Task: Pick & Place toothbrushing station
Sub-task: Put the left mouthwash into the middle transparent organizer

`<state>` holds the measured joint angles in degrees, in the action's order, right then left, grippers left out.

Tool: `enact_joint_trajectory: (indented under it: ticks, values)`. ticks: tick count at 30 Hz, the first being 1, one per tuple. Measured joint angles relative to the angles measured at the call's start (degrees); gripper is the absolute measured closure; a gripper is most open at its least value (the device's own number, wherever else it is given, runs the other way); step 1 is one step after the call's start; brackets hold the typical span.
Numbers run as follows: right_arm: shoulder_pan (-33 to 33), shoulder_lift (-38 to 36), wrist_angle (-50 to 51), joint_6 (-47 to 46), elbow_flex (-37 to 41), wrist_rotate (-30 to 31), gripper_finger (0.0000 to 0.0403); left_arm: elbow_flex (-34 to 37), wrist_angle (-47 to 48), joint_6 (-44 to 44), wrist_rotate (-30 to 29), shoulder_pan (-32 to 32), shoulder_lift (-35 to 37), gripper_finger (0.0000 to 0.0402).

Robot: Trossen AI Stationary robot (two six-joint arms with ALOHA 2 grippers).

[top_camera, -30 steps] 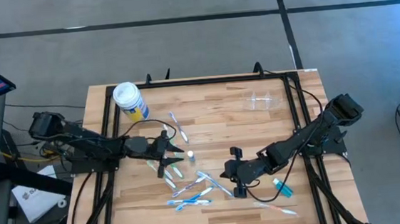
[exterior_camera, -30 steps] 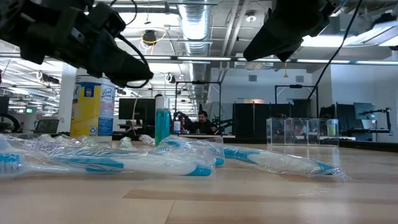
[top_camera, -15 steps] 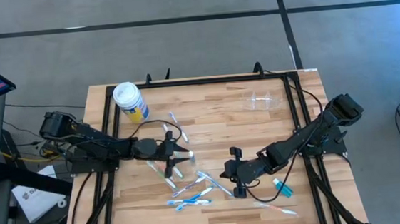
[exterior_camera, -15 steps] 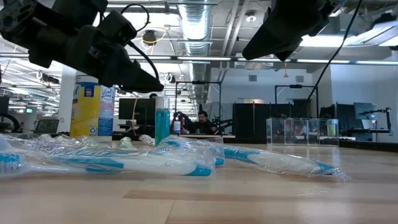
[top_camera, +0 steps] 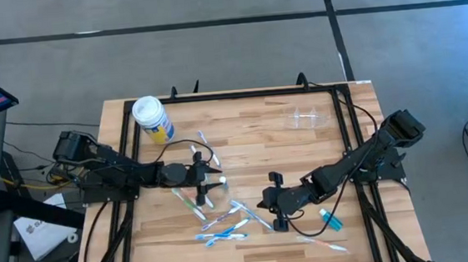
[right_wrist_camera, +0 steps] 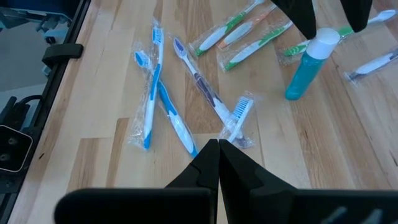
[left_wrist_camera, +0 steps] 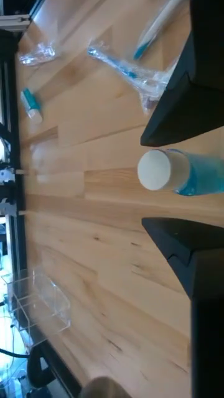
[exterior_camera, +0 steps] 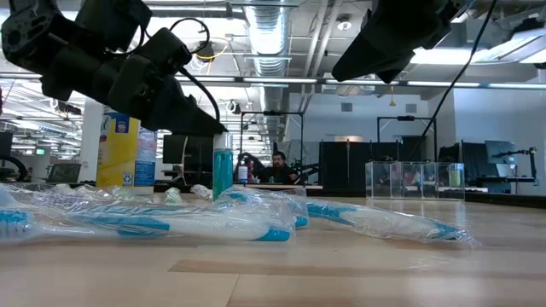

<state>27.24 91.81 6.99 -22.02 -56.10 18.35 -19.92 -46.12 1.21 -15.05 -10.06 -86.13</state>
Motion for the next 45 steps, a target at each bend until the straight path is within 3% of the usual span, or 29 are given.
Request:
enact_joint_trajectory:
  ticks: [7,19,45]
  values:
    - [0.0,0.0,0.0,0.0,0.0,0.0,0.0402,0.0,0.0,0.8,0.0,0.0,0.0,0.019]
    - [0.0,0.0,-0.2,0.1,0.0,0.0,0.0402,0.0,-3.3,2.2,0.0,0.0,-4.1,0.0199]
    - [0.0,0.0,-0.1,0.1,0.0,0.0,0.0402,0.0,-4.2,2.4,0.2,0.0,-4.0,0.0215]
